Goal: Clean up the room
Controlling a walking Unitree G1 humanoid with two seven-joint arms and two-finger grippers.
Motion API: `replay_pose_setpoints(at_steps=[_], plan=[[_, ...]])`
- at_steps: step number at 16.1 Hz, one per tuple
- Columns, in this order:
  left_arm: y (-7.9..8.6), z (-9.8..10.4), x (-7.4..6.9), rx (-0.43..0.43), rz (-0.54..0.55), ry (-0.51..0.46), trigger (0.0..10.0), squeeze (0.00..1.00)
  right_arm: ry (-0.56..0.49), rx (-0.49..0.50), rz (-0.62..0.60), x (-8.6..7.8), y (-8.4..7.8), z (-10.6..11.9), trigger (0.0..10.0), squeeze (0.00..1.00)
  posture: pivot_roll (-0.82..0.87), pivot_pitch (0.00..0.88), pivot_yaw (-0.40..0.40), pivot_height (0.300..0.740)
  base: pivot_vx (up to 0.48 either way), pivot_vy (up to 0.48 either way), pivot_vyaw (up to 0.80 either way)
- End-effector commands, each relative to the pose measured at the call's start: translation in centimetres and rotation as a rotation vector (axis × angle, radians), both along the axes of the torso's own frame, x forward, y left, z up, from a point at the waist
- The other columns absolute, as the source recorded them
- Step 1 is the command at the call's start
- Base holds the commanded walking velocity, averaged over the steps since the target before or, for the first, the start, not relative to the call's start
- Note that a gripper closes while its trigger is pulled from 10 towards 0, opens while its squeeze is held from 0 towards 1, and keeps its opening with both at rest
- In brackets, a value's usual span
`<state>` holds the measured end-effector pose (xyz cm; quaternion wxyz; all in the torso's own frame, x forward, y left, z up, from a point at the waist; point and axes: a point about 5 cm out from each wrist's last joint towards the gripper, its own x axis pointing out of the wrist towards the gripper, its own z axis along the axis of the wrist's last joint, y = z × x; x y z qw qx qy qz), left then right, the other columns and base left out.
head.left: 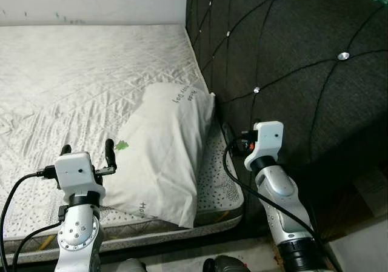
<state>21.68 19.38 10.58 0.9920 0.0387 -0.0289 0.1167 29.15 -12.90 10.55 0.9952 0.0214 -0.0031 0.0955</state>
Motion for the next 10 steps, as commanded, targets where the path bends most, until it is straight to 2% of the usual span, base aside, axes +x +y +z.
replay_pose_setpoints(at_steps=[1, 6, 10], plan=[[0.14, 0.34, 0.04, 0.023, 0.002, -0.004, 10.0, 0.0, -0.014, 0.01, -0.015, -0.05, -0.12, 0.6, 10.0, 0.0, 0.0, 0.063, -0.035, 0.74, 0.0, 0.0, 0.0], [0.21, 0.69, 0.43, 0.035, -0.008, -0.013, 10.0, 0.0, -0.012, 0.017, -0.004, -0.28, 0.42, 0.95, 10.0, 0.0, -0.01, 0.071, -0.025, 0.74, 0.0, 0.0, 0.0], [0.0, 0.73, 0.77, 0.041, -0.012, -0.013, 10.0, 0.0, -0.006, 0.016, 0.009, -0.28, 0.39, 1.03, 10.0, 0.0, -0.01, 0.067, -0.029, 0.696, 0.0, 0.0, 0.0]])
